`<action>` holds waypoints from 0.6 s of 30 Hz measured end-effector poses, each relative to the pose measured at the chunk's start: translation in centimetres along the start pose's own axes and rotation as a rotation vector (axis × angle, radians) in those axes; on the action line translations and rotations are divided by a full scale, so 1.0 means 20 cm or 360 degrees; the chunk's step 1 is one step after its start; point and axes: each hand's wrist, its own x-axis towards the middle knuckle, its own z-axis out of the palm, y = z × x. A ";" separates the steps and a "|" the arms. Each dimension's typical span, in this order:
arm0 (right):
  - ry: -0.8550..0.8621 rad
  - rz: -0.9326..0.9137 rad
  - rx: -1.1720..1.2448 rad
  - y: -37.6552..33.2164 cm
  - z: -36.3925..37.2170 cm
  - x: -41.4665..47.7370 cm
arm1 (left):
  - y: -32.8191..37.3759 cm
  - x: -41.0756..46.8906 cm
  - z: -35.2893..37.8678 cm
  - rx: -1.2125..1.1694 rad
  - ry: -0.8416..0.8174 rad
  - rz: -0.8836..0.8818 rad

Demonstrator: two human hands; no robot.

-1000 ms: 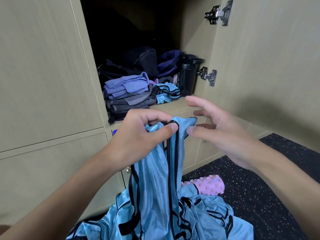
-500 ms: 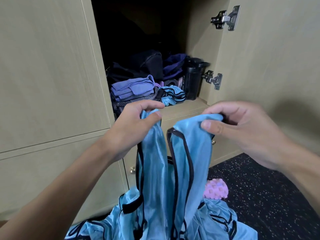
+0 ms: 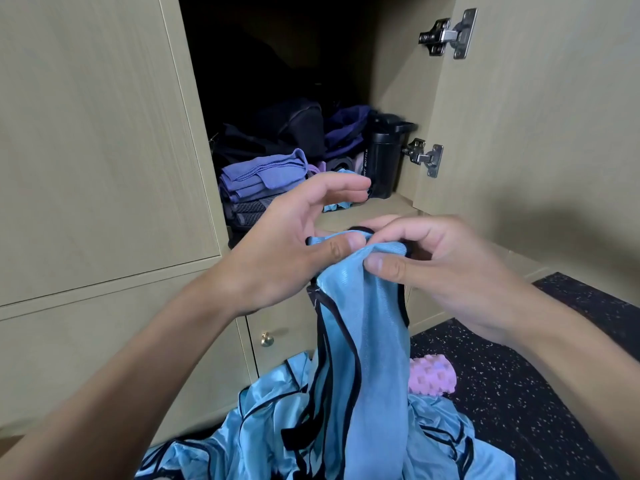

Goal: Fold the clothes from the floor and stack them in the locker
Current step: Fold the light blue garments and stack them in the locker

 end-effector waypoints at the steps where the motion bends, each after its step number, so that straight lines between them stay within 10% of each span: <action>1: 0.0026 0.0008 -0.0013 0.00 0.00 0.00 | 0.00 0.00 0.00 -0.0019 0.0005 -0.0013; 18: 0.0653 -0.0141 -0.0099 0.02 0.01 0.05 | 0.06 -0.01 -0.03 0.0047 0.0095 -0.0157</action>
